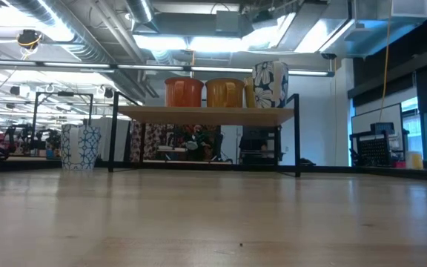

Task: Place coffee mugs
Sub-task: Put the yellow patterned mug on the shelf

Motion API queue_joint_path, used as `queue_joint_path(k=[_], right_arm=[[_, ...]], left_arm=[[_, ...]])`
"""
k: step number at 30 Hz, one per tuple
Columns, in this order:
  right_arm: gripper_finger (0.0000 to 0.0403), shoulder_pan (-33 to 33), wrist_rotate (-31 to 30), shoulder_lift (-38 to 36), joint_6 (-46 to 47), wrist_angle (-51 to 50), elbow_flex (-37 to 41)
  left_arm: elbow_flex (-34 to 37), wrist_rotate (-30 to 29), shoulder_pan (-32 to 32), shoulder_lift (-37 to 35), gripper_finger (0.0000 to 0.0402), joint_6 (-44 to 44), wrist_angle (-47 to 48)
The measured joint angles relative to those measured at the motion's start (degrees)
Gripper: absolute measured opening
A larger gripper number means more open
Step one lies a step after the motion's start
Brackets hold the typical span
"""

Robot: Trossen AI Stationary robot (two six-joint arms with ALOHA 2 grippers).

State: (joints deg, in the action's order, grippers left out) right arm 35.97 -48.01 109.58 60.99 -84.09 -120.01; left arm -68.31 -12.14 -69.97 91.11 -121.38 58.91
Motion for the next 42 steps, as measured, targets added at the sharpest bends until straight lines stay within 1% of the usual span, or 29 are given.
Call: queue_joint_path(k=[4,10,14,19,22,24,30,36,39,42], right_arm=[[0.0205,0.0,0.0,0.0,-0.39,-0.03,0.0],[0.0205,0.0,0.02,0.0,-1.7,-0.09,0.0],[0.0205,0.0,0.0,0.0,-2.41,-0.08,0.0],[0.0205,0.0,0.02,0.0,-2.82,-0.07,0.0],[0.0205,0.0,0.01,0.0,-2.92,-0.08,0.0],[0.0205,0.0,0.04,0.0,-3.04,-0.09,0.0],[0.0205,0.0,0.04,0.0,-3.96,-0.04,0.0],[0.0205,0.0,-0.17,-0.41,-3.8,-0.01,0.0],[0.0205,0.0,-0.61,-1.44,-3.69,-0.12,0.0],[0.0205,-0.84,-2.33,-3.16,-3.65,-0.62,0.0]], left_arm=[[0.0,-2.92,0.04,2.15,0.02,0.0,-0.18],[0.0,-3.75,0.04,4.57,0.02,0.03,0.51],[0.0,-6.73,0.2,5.52,0.0199,0.0,1.14],[0.0,-6.82,0.04,7.48,0.0197,0.19,3.02],[0.0,-7.03,-0.33,8.09,0.0179,3.08,3.0],[0.0,-7.79,-0.33,8.37,0.0156,4.41,3.01],[0.0,-11.32,-0.28,8.37,0.0056,5.26,3.22],[0.0,-9.74,2.19,6.66,0.0052,7.36,2.93],[-0.44,-10.63,5.19,4.16,0.0052,10.38,3.14],[-1.43,-12.73,8.86,1.29,0.0052,14.13,4.27]])
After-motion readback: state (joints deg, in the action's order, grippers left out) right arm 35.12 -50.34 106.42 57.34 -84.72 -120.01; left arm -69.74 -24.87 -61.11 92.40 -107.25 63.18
